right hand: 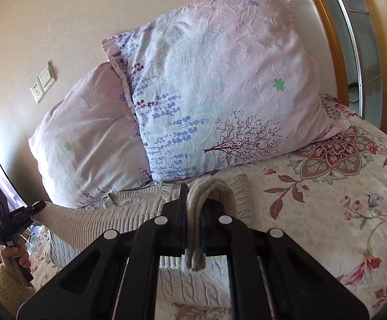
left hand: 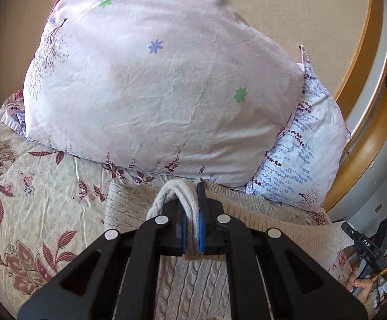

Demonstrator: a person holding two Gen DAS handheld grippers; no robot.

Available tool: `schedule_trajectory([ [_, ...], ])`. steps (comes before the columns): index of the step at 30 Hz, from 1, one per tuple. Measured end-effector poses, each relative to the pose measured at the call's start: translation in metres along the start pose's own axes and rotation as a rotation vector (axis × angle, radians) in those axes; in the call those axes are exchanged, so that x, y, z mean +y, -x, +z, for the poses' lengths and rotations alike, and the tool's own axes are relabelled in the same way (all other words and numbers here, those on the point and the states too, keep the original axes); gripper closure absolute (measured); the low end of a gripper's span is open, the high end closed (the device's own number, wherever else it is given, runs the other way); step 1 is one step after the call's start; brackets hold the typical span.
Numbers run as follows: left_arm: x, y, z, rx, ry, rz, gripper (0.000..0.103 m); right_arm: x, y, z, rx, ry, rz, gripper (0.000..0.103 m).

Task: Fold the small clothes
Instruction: 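Lift the hem with both grippers and fold it toward the collar, release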

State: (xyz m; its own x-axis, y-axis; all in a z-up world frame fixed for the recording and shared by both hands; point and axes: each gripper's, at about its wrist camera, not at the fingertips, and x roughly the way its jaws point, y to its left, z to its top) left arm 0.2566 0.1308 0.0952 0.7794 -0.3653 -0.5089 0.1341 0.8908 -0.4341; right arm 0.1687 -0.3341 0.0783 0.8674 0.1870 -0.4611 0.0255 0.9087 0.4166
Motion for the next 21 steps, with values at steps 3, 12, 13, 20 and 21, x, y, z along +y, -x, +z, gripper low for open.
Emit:
schedule_trajectory([
  [3, 0.014, -0.03, -0.008, 0.06, 0.038, 0.034, 0.097, -0.009, -0.034, -0.004, 0.077, -0.014, -0.036, 0.095],
  [12, 0.053, -0.078, -0.028, 0.18, 0.214, 0.012, 0.097, -0.033, -0.082, -0.025, 0.231, -0.107, -0.057, 0.095],
  [13, 0.055, -0.077, -0.026, 0.171, 0.234, -0.009, 0.097, -0.034, -0.08, -0.021, 0.218, -0.117, -0.046, 0.095],
  [20, 0.063, -0.082, -0.009, 0.122, 0.359, -0.076, 0.097, -0.044, -0.096, 0.007, 0.184, -0.283, 0.038, 0.095],
  [21, 0.065, -0.087, -0.01, 0.128, 0.376, -0.07, 0.097, -0.046, -0.103, 0.007, 0.195, -0.295, 0.029, 0.095],
])
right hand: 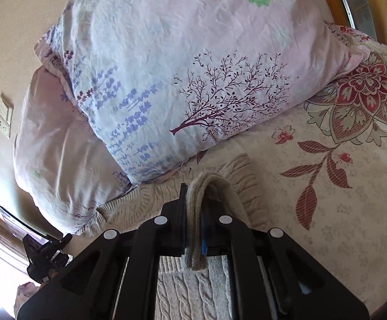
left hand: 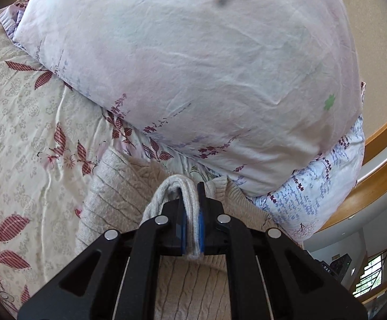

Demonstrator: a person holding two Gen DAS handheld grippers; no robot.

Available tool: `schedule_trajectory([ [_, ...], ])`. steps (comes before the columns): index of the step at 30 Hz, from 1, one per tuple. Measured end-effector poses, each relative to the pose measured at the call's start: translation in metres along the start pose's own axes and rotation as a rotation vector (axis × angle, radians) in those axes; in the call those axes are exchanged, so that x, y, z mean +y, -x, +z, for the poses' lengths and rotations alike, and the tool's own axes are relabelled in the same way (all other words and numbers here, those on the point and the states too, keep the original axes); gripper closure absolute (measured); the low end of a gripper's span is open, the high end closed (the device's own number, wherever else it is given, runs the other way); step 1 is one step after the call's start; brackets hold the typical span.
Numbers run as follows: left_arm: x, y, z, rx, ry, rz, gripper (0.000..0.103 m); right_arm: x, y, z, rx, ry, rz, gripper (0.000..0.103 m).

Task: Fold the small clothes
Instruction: 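Lift the hem with both grippers and fold it toward the collar, release, then withdraw both open grippers above the folded beige sweater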

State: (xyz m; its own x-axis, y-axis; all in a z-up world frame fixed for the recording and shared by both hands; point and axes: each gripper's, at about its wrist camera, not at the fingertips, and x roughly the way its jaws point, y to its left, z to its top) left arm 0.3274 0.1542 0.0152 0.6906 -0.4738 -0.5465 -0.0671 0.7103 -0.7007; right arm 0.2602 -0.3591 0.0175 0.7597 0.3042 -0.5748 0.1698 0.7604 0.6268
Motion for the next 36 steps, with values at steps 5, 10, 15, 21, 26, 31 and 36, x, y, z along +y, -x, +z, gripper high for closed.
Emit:
schedule_trajectory([
  [5, 0.008, -0.019, -0.001, 0.031, 0.048, 0.009, 0.096, -0.009, -0.025, 0.004, 0.054, -0.099, 0.006, 0.072],
  [10, -0.002, -0.021, 0.001, 0.036, 0.033, -0.025, 0.065, 0.0, -0.023, 0.007, 0.018, -0.109, 0.075, 0.034],
  [15, -0.018, 0.006, 0.006, -0.034, -0.057, -0.044, 0.021, 0.011, -0.008, 0.006, -0.027, -0.047, 0.077, 0.033],
  [21, -0.017, 0.043, -0.004, -0.035, -0.216, 0.041, 0.032, 0.0, 0.019, 0.002, -0.034, 0.027, -0.053, 0.035],
  [26, -0.007, 0.059, -0.027, 0.033, -0.308, 0.106, 0.048, -0.007, 0.034, -0.015, 0.017, 0.136, -0.156, 0.05],
  [31, -0.007, 0.062, -0.048, 0.05, -0.417, 0.18, 0.05, -0.009, 0.034, -0.03, 0.068, 0.189, -0.192, 0.062],
  [36, -0.007, 0.049, -0.058, 0.093, -0.455, 0.237, 0.061, -0.001, 0.022, -0.039, 0.106, 0.239, -0.227, 0.074],
])
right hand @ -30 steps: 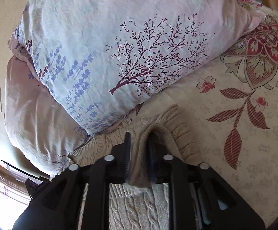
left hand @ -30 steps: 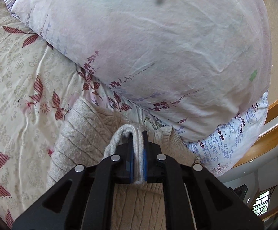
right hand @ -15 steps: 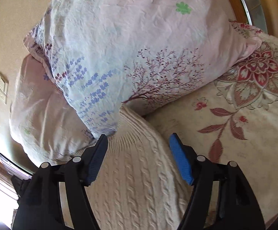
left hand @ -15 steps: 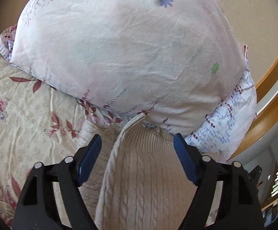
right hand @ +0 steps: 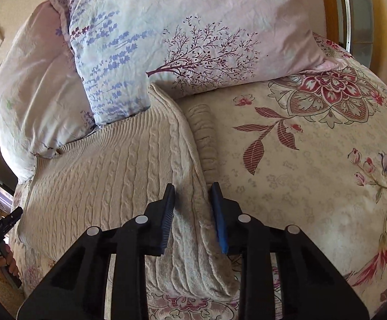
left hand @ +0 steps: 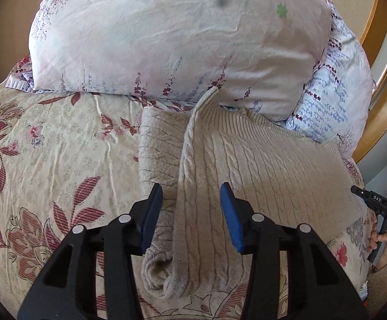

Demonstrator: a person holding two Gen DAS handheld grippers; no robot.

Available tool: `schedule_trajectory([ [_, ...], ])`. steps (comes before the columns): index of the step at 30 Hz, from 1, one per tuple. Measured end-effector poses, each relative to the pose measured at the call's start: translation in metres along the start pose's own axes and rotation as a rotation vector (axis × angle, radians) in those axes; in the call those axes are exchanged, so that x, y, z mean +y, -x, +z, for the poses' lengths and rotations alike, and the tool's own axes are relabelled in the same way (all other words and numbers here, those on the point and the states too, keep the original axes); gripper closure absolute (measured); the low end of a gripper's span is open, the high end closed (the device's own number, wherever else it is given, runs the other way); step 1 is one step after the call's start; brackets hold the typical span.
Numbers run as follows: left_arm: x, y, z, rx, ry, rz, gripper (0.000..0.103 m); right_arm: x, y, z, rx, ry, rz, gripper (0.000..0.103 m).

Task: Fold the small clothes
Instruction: 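Withdraw both open grippers above the folded beige sweater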

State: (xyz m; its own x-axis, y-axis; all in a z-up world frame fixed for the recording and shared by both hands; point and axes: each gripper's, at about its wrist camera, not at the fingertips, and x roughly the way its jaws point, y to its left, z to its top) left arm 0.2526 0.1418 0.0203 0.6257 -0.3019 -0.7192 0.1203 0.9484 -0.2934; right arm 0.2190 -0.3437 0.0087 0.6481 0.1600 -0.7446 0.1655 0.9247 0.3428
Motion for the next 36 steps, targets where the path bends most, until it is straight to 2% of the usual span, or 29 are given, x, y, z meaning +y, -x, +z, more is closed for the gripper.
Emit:
schedule_trajectory([
  [1, -0.001, -0.003, -0.001, 0.006, -0.003, 0.012, 0.064, 0.0, 0.0, -0.001, -0.001, 0.003, -0.002, 0.076],
  [2, -0.001, -0.005, -0.002, 0.014, -0.003, 0.013, 0.07, 0.0, 0.001, -0.001, -0.005, 0.007, -0.003, 0.083],
  [7, 0.0, -0.009, -0.006, 0.035, 0.006, -0.013, 0.094, 0.011, 0.008, -0.002, -0.053, 0.064, -0.026, 0.09],
  [15, 0.011, 0.005, -0.012, 0.017, 0.04, -0.074, 0.096, 0.017, 0.039, -0.008, -0.134, 0.073, -0.001, 0.091],
  [21, 0.021, -0.004, -0.016, 0.027, 0.064, -0.064, 0.096, 0.004, 0.012, -0.02, -0.046, 0.038, -0.086, 0.091],
  [24, 0.014, -0.005, -0.016, 0.023, 0.026, -0.035, 0.094, 0.011, 0.01, -0.024, -0.06, 0.058, -0.128, 0.091],
  [26, 0.009, 0.0, -0.014, 0.011, 0.008, -0.036, 0.092, 0.018, 0.011, -0.023, -0.06, 0.083, -0.164, 0.089],
  [27, 0.007, 0.005, -0.014, -0.005, 0.006, -0.039, 0.09, 0.02, 0.011, -0.022, -0.059, 0.091, -0.174, 0.081],
  [28, 0.004, 0.011, -0.013, -0.029, -0.001, -0.044, 0.079, 0.023, 0.015, -0.021, -0.069, 0.092, -0.18, 0.068],
  [29, 0.0, 0.019, -0.012, -0.061, -0.013, -0.049, 0.064, 0.027, 0.021, -0.021, -0.098, 0.097, -0.166, 0.057],
  [30, -0.006, 0.026, -0.012, -0.098, -0.03, -0.05, 0.056, 0.032, 0.027, -0.021, -0.133, 0.111, -0.155, 0.054],
  [31, -0.014, 0.033, -0.012, -0.131, -0.057, -0.051, 0.045, 0.039, 0.032, -0.022, -0.163, 0.137, -0.153, 0.051],
  [32, -0.022, 0.037, -0.012, -0.148, -0.084, -0.059, 0.04, 0.047, 0.035, -0.022, -0.181, 0.171, -0.148, 0.051],
  [36, -0.052, 0.032, -0.014, -0.118, -0.169, -0.091, 0.033, 0.073, 0.025, -0.026, -0.139, 0.274, -0.104, 0.051],
])
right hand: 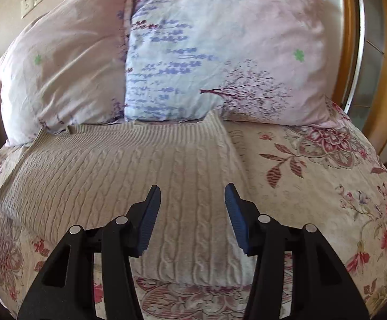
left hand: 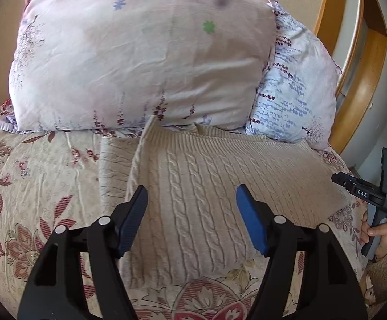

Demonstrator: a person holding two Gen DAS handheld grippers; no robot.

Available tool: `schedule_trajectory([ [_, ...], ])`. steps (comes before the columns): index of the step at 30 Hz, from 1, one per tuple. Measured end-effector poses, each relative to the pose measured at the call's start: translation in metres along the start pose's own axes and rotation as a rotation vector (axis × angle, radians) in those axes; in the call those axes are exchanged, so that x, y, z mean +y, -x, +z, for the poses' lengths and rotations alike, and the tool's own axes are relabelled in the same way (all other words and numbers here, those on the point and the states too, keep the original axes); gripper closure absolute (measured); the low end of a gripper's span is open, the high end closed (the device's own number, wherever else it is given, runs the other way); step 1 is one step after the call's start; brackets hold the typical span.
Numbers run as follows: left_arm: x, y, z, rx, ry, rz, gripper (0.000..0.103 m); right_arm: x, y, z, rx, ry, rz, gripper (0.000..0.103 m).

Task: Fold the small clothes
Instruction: 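Withdraw both open grippers above the folded beige sweater, then grasp the folded edge of the beige sweater with the left gripper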

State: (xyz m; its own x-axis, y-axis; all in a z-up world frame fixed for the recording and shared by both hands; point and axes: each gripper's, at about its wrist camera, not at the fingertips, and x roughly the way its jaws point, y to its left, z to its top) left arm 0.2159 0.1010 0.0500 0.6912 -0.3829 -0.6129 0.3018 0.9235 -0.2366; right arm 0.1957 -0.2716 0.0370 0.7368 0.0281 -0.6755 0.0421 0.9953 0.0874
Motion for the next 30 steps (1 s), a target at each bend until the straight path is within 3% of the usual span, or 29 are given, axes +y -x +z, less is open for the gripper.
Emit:
schedule_trajectory([
  [3, -0.007, -0.018, -0.005, 0.059, -0.016, 0.003, 0.033, 0.012, -0.013, -0.003, 0.053, 0.03, 0.018, 0.051],
  [6, -0.004, -0.039, -0.014, 0.149, -0.014, 0.037, 0.033, 0.02, -0.03, -0.011, 0.13, 0.063, -0.022, 0.043],
  [7, -0.003, -0.044, -0.018, 0.169, -0.019, 0.05, 0.033, 0.021, -0.03, -0.013, 0.117, 0.076, -0.028, 0.039],
  [10, -0.003, -0.041, -0.019, 0.163, -0.031, 0.055, 0.033, 0.017, -0.032, -0.009, 0.144, 0.057, -0.027, 0.035],
  [14, 0.025, -0.018, -0.002, 0.112, 0.113, -0.038, 0.032, 0.015, -0.033, -0.007, 0.161, 0.05, -0.008, 0.033],
  [16, 0.049, -0.01, 0.007, 0.097, 0.199, -0.047, 0.03, 0.015, -0.033, -0.007, 0.159, 0.052, -0.006, 0.031],
  [23, 0.111, -0.03, 0.014, 0.201, 0.407, -0.078, 0.032, 0.014, -0.035, -0.007, 0.155, 0.042, 0.017, 0.023],
  [26, 0.119, -0.042, 0.01, 0.229, 0.456, -0.116, 0.032, 0.015, -0.036, -0.006, 0.152, 0.046, 0.018, 0.022],
  [30, 0.115, -0.045, 0.009, 0.21, 0.451, -0.143, 0.032, 0.014, -0.037, -0.006, 0.149, 0.049, 0.023, 0.022],
])
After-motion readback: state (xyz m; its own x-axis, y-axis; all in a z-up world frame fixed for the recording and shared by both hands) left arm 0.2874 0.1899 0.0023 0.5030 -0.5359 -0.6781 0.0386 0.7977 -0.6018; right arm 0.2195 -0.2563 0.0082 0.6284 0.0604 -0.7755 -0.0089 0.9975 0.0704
